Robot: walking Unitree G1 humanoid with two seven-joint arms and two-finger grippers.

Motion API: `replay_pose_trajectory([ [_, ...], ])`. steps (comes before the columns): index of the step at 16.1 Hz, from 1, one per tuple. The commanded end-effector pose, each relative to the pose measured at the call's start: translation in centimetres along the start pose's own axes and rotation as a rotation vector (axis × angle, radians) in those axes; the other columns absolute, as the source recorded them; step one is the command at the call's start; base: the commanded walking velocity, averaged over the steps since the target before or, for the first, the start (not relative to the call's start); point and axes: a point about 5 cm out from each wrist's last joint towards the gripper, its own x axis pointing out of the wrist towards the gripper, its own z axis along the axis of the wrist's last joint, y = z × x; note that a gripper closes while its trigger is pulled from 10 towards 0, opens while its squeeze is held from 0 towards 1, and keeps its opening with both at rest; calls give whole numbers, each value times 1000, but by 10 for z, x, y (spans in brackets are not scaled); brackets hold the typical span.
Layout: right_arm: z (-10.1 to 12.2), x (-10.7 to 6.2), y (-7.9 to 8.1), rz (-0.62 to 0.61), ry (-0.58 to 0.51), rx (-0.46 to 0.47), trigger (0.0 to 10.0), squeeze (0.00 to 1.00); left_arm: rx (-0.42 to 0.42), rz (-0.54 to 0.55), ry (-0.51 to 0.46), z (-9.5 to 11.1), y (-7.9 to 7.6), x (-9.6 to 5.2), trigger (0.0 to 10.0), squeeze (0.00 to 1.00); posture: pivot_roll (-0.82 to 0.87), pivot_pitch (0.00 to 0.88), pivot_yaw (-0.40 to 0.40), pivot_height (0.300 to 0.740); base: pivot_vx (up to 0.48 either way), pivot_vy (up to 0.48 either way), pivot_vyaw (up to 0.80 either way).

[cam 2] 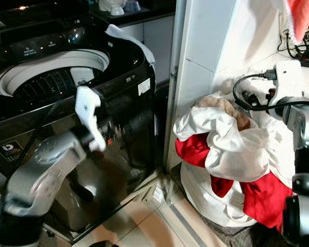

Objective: Clothes washing

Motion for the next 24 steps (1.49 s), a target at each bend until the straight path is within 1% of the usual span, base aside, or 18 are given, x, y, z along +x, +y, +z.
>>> replay_pose_trajectory([
  [1, -1, 3, -1, -4, 9, -15, 10000, 0, 1, -69, 17, 1, -6, -1, 10000, 0, 17, 0, 25, 740, 0, 0, 0],
  [2, -11, 6, -6, -29, 49, -23, 10000, 0, -5, -131, 15, 3, -10, -4, 10000, 0, 21, 0, 23, 740, 0, 0, 0],
  [4, -14, 8, -9, -39, 56, -7, 10000, 0, 13, -126, 18, 4, -9, -5, 10000, 0, 22, 0, 25, 740, 0, 0, 0],
  [5, -15, 9, -10, -40, 55, 0, 9098, 0, 13, -128, 25, 4, -9, -6, 10000, 0, 21, 0, 26, 740, 0, 0, 0],
  [7, -14, 9, -12, -38, 47, 11, 2235, 0, 22, -127, 22, 5, -8, -5, 10000, 0, 21, 0, 27, 740, 0, 0, 0],
  [8, -14, 9, -12, -37, 42, 16, 0, 0, 32, -119, 23, 5, -7, -5, 10000, 0, 20, 0, 28, 740, 0, 0, 0],
  [20, -13, 6, -20, -21, -8, 73, 0, 0, 38, -99, 7, 7, -5, -3, 10000, 0, 23, 0, 30, 740, 0, 0, 0],
  [24, -8, -2, -28, -19, -42, 94, 0, 0, 44, -105, 9, 6, -7, -3, 10000, 0, 14, 0, 37, 740, 0, 0, 0],
])
